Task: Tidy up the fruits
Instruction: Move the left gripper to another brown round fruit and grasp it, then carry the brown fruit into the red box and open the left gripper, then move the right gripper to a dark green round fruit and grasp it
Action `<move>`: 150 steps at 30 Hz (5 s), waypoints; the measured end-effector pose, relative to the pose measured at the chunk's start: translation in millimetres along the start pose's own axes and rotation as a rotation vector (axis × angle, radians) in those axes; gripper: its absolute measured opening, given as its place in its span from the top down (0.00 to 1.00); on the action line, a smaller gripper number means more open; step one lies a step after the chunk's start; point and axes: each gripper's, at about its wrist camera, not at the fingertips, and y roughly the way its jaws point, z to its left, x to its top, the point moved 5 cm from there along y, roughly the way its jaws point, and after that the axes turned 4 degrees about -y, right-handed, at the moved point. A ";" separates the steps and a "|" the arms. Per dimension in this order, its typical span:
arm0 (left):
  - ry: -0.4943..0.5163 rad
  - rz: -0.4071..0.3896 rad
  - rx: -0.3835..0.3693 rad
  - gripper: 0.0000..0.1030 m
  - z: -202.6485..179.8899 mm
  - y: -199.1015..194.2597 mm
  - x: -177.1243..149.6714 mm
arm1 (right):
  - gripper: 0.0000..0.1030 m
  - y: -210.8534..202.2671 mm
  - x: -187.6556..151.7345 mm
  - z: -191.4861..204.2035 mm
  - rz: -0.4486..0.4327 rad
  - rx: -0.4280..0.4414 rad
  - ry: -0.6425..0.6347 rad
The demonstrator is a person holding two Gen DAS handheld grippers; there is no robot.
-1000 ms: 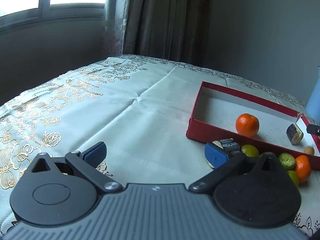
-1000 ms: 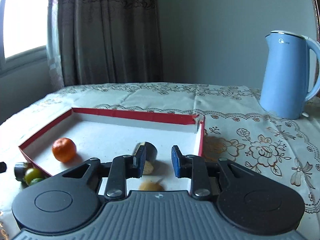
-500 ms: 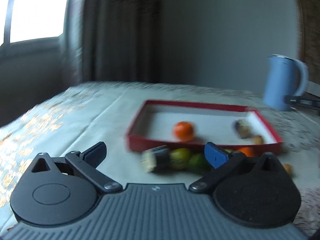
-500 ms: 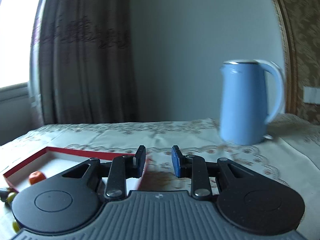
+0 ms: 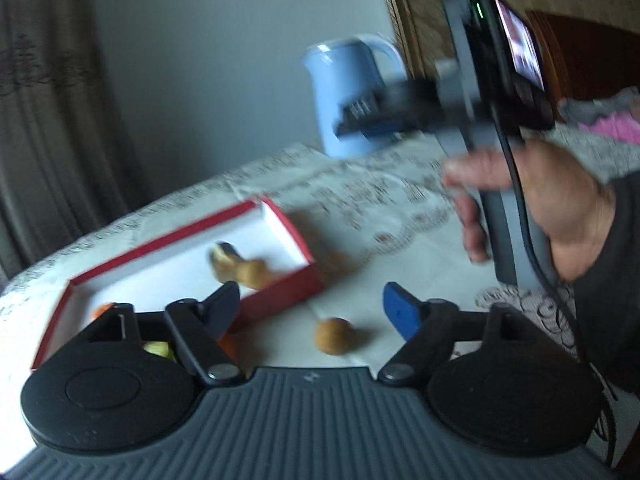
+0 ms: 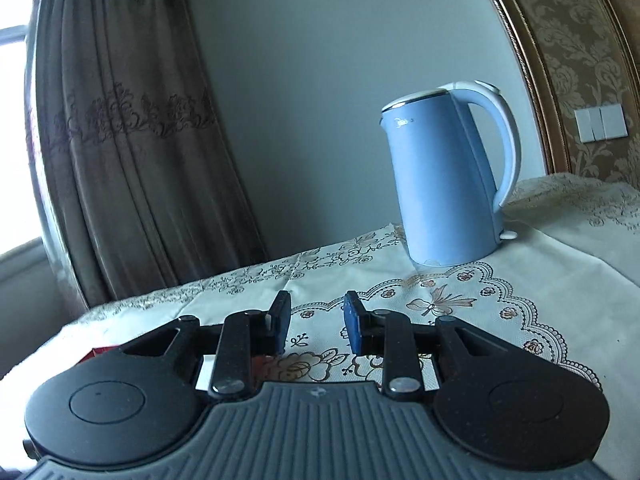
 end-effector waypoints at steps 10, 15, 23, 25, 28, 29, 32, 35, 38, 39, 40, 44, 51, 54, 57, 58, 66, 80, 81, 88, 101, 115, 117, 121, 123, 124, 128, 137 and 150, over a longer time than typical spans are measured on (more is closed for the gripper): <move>-0.042 0.137 -0.007 0.72 -8.8 39.2 -17.1 | 0.73 -5.9 4.7 -4.6 -0.020 0.034 0.033; -0.038 0.143 -0.004 0.72 -8.3 43.2 -18.4 | 0.73 -7.0 4.9 -4.3 -0.028 0.040 0.035; -0.045 0.142 -0.006 0.73 -7.2 39.4 -19.1 | 0.73 -5.0 3.2 -3.6 -0.019 0.028 0.029; -0.045 0.140 -0.005 0.74 -6.6 38.5 -19.2 | 0.73 -4.6 2.2 -3.1 -0.017 0.022 0.024; -0.049 0.138 -0.008 0.74 -5.3 37.3 -19.6 | 0.73 -3.8 1.5 -3.2 -0.014 0.016 0.021; -0.051 0.138 -0.009 0.74 -4.8 37.1 -19.7 | 0.73 -3.3 1.1 -3.1 -0.011 0.013 0.018; -0.056 0.138 -0.013 0.74 -4.1 35.7 -19.4 | 0.73 -1.7 0.3 -3.2 -0.007 0.009 0.014; -0.068 0.136 -0.018 0.74 -2.2 33.7 -19.4 | 0.73 -1.0 -0.7 -3.1 -0.005 0.004 0.009; -0.083 0.123 -0.019 0.74 -0.1 28.6 -18.6 | 0.73 -0.2 -1.2 -2.7 -0.003 0.002 0.005; -0.087 0.117 -0.020 0.75 1.0 26.4 -18.3 | 0.73 0.3 -1.2 -1.8 -0.002 0.000 0.001; -0.092 0.112 -0.019 0.75 2.4 24.3 -18.1 | 0.73 0.6 -1.8 -1.1 0.000 -0.002 -0.004; -0.114 0.092 -0.009 0.75 9.9 14.6 -16.6 | 0.73 1.7 -3.1 -0.1 0.004 -0.008 -0.016; -0.154 0.048 0.039 0.75 34.9 -3.3 -14.6 | 0.73 3.5 -5.3 2.0 0.010 -0.017 -0.035; -0.183 0.030 0.073 0.75 52.2 -11.8 -13.6 | 0.73 3.6 -6.2 4.2 0.006 -0.014 -0.051; -0.209 0.008 0.116 0.75 73.0 -20.6 -11.7 | 0.73 3.5 -6.4 6.1 0.000 -0.012 -0.064; -0.217 -0.001 0.134 0.75 80.9 -23.8 -11.0 | 0.73 3.0 -6.2 6.3 -0.003 -0.009 -0.063; -0.250 -0.057 0.282 0.74 158.8 -25.3 3.2 | 0.73 -3.5 -3.6 15.7 -0.002 0.014 -0.039; -0.385 -0.023 0.441 0.74 244.3 37.5 -12.5 | 0.73 -41.3 -20.5 84.8 -0.027 0.124 -0.170; -0.389 -0.019 0.444 0.74 245.5 39.1 -14.3 | 0.73 -42.9 -22.3 87.1 -0.031 0.128 -0.174; -0.432 0.003 0.454 0.74 253.8 46.9 -23.9 | 0.73 -37.7 -40.5 99.1 -0.044 0.163 -0.207; -0.474 0.025 0.433 0.74 259.3 50.1 -29.7 | 0.73 -30.1 -46.6 102.6 -0.010 0.157 -0.218; -0.469 -0.068 0.497 0.19 253.7 -7.2 -32.4 | 0.71 -39.7 -46.8 115.5 0.028 0.223 -0.248; -0.462 -0.084 0.510 0.15 252.9 -24.1 -40.1 | 0.50 -48.3 -49.0 125.0 0.043 0.257 -0.269; -0.461 -0.107 0.538 0.09 254.9 -47.4 -56.3 | 0.21 -72.3 -60.9 153.2 0.043 0.339 -0.373; -0.471 -0.119 0.548 0.08 258.1 -53.2 -63.3 | 0.21 -83.2 -69.3 171.1 0.041 0.367 -0.465; -0.483 -0.118 0.558 0.07 260.9 -54.9 -65.4 | 0.21 -87.1 -73.9 179.2 0.045 0.384 -0.501; -0.548 -0.114 0.565 0.07 272.0 -55.6 -73.8 | 0.21 -90.5 -92.9 211.9 0.101 0.411 -0.650; -0.587 -0.108 0.552 0.06 277.4 -57.8 -83.9 | 0.50 -50.8 -123.9 229.3 0.332 0.401 -0.618; -0.513 -0.121 0.538 0.05 265.5 -54.2 -79.2 | 0.69 -31.5 -125.2 227.3 0.386 0.370 -0.568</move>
